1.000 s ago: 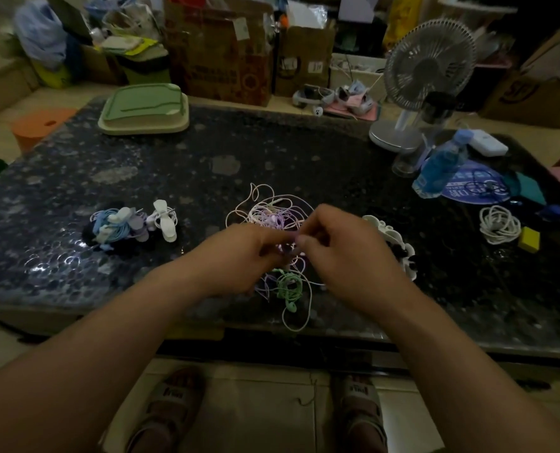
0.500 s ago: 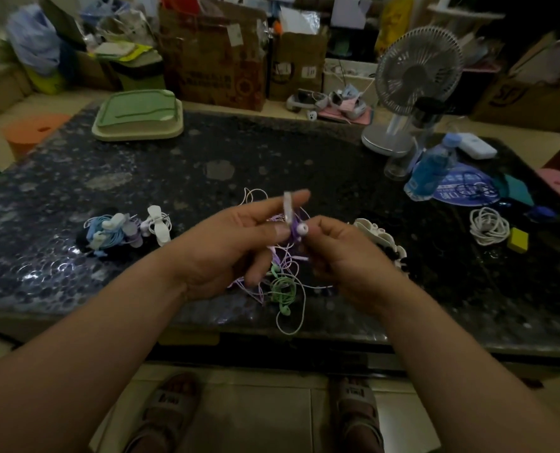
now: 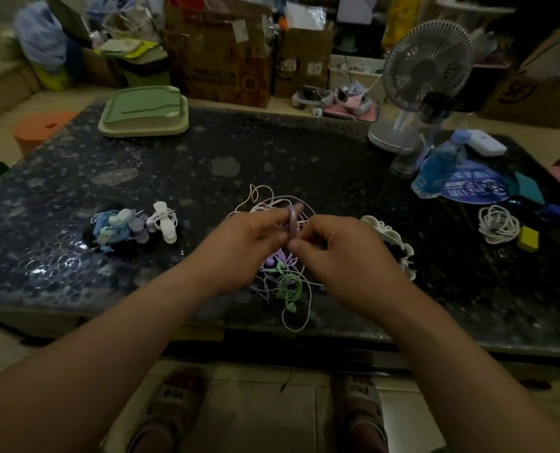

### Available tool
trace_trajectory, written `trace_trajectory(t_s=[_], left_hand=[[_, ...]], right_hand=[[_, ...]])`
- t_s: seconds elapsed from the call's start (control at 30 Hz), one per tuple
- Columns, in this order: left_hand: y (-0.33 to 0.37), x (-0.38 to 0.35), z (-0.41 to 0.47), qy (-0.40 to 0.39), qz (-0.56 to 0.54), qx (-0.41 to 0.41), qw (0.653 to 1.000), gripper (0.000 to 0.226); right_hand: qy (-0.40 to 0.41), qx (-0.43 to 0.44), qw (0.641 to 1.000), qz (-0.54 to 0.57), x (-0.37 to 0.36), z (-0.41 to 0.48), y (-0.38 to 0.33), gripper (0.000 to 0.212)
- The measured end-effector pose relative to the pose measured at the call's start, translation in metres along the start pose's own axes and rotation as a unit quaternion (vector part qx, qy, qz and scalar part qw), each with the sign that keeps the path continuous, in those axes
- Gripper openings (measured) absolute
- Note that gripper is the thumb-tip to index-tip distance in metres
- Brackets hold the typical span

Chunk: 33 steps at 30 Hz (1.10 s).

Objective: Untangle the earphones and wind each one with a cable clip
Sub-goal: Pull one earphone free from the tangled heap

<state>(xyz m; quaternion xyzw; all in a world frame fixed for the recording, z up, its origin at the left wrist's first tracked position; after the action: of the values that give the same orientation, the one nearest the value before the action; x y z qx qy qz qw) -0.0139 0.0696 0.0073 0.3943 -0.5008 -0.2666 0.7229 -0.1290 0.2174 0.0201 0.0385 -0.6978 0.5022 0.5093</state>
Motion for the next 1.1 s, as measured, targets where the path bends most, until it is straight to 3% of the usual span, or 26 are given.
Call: trace_trajectory(t_s=[0.1, 0.23, 0.43, 0.63, 0.7, 0.8, 0.9, 1.1], left_hand=[[-0.005, -0.007, -0.002, -0.064, 0.077, -0.014, 0.995, 0.040], [-0.003, -0.007, -0.004, -0.148, 0.074, -0.018, 0.986, 0.038], [0.004, -0.006, -0.007, -0.187, 0.000, -0.004, 0.982, 0.046], [0.005, -0.007, -0.007, -0.213, 0.024, -0.022, 0.976, 0.030], [0.008, -0.006, -0.008, -0.229, -0.031, -0.020, 0.973, 0.036], [0.014, -0.007, -0.011, -0.235, -0.122, -0.004, 0.964, 0.047], [0.014, -0.006, -0.011, -0.232, -0.148, -0.007, 0.961, 0.054], [0.022, -0.005, -0.009, -0.182, -0.229, 0.013, 0.956, 0.054]], right_hand=[[0.002, 0.004, 1.000, 0.004, 0.009, 0.002, 0.004, 0.013], [-0.030, -0.001, 1.000, 0.002, 0.017, 0.004, 0.007, 0.013], [-0.081, -0.013, 0.996, 0.046, 0.020, 0.007, 0.011, 0.012], [-0.102, -0.033, 0.992, 0.067, 0.024, 0.007, 0.009, 0.011], [-0.110, -0.049, 0.980, 0.158, 0.029, 0.010, 0.010, 0.011], [-0.140, -0.110, 0.934, 0.309, 0.032, 0.015, 0.013, 0.010], [-0.161, -0.148, 0.906, 0.361, 0.024, 0.019, 0.018, 0.006], [-0.160, -0.181, 0.886, 0.396, 0.015, 0.023, 0.026, 0.015]])
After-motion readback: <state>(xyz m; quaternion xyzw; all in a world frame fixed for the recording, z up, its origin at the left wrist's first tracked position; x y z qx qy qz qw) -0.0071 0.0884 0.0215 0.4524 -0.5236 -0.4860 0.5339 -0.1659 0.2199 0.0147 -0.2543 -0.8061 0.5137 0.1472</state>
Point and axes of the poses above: each hand's wrist, its own z-axis towards the middle knuckle, its own x-axis out of the back of the hand, y = z × x, the point moved 1 cm from there along z, towards the middle knuckle, and after that the axes turned 11 degrees about -x, right-handed, at the moved point
